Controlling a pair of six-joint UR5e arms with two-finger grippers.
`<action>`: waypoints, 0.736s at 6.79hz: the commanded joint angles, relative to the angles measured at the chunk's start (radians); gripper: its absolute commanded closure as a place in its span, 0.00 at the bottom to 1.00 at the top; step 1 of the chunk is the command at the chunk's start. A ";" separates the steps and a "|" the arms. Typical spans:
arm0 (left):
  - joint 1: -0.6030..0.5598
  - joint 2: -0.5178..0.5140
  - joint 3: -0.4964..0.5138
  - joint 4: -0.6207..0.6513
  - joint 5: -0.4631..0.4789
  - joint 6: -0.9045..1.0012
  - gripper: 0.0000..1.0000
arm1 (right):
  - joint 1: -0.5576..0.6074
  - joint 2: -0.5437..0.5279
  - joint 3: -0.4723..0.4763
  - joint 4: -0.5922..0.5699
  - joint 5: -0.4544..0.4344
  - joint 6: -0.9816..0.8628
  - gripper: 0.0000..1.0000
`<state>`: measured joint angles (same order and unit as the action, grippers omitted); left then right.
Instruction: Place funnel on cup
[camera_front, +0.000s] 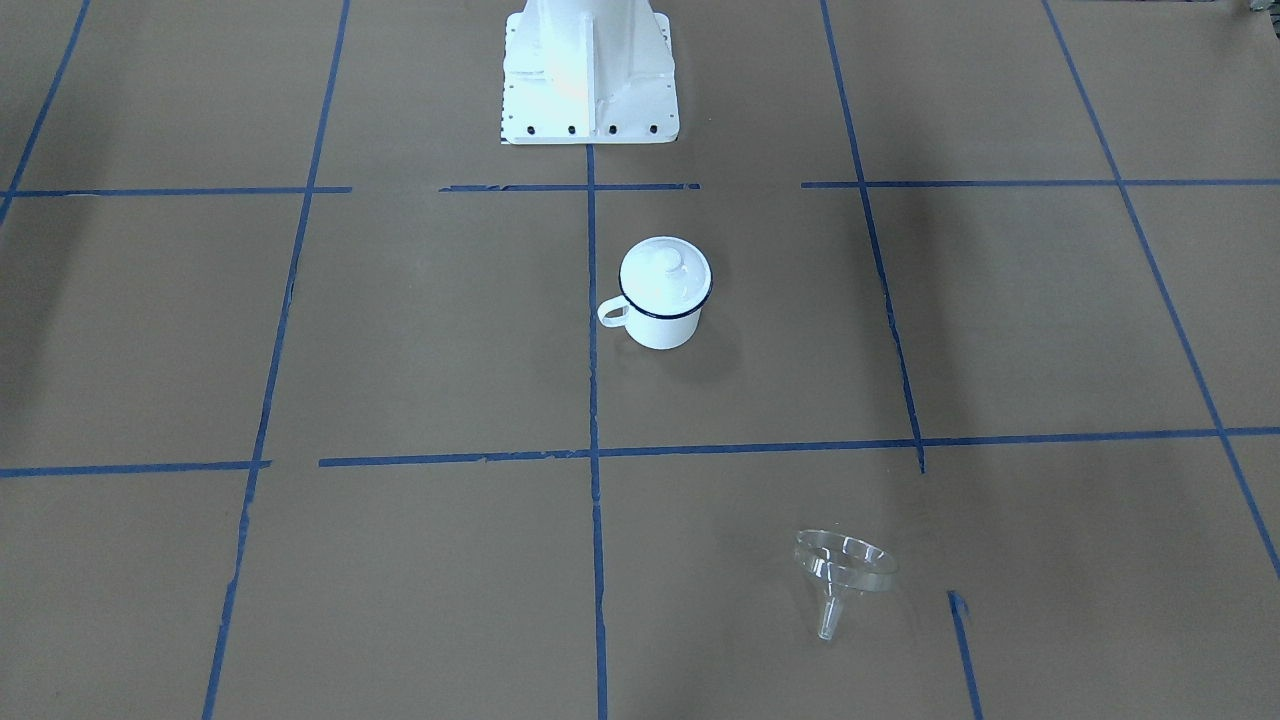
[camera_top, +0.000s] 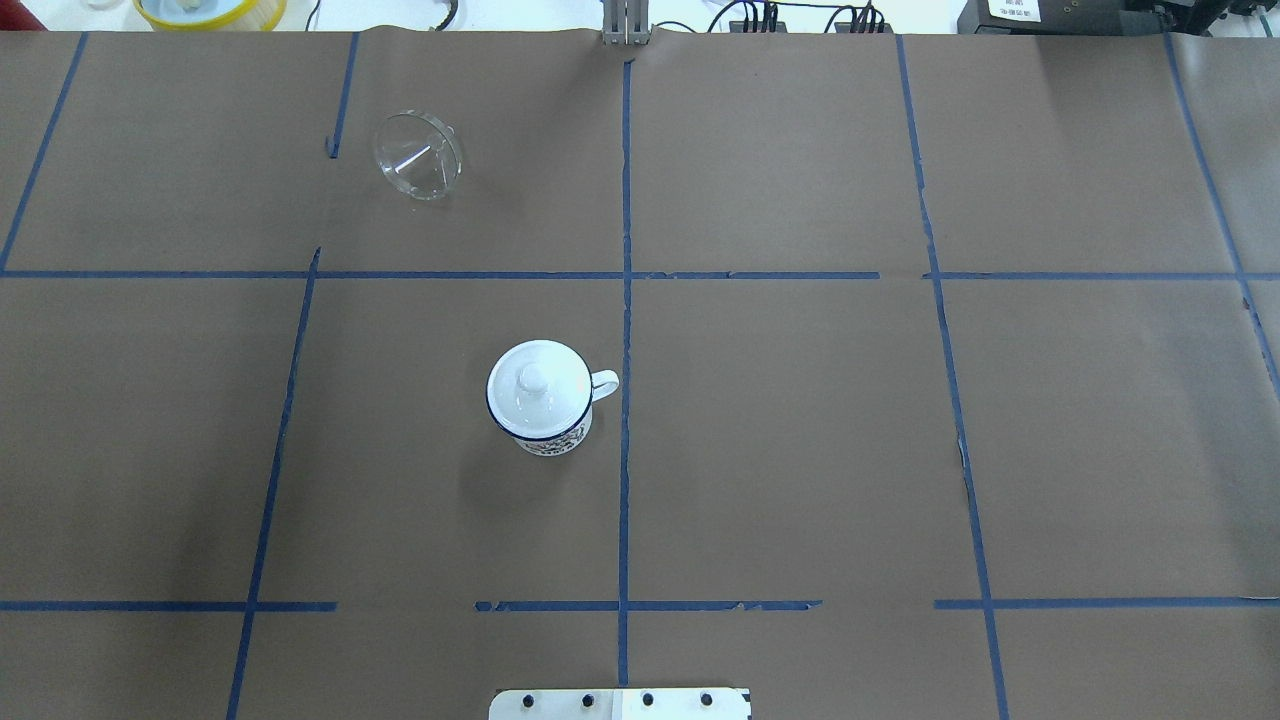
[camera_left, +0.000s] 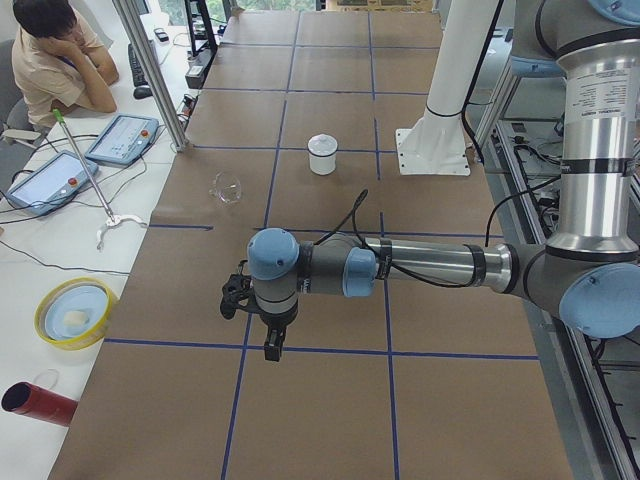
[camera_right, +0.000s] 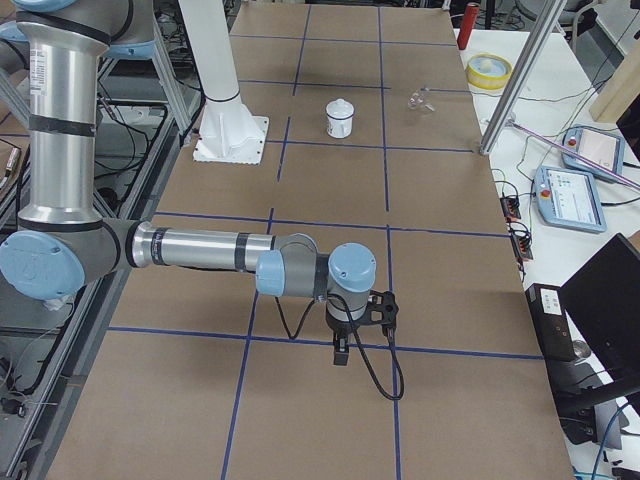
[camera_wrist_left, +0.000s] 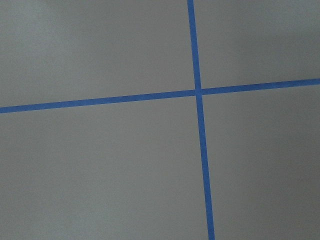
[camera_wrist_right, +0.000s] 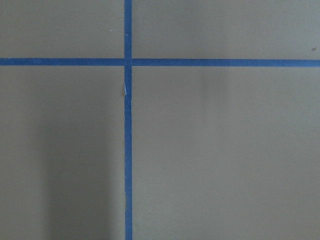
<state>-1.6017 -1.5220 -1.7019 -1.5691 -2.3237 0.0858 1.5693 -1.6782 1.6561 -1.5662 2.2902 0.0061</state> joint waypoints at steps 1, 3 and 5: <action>0.083 -0.082 -0.070 -0.006 0.004 -0.008 0.00 | 0.000 0.000 0.001 0.000 0.000 0.000 0.00; 0.154 -0.290 -0.069 -0.028 0.010 -0.011 0.00 | 0.000 0.000 0.001 0.000 0.000 0.000 0.00; 0.225 -0.378 -0.093 -0.099 0.009 -0.084 0.00 | 0.000 0.000 -0.001 0.000 0.000 0.000 0.00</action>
<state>-1.4279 -1.8382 -1.7774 -1.6180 -2.3172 0.0582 1.5692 -1.6781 1.6565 -1.5662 2.2903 0.0061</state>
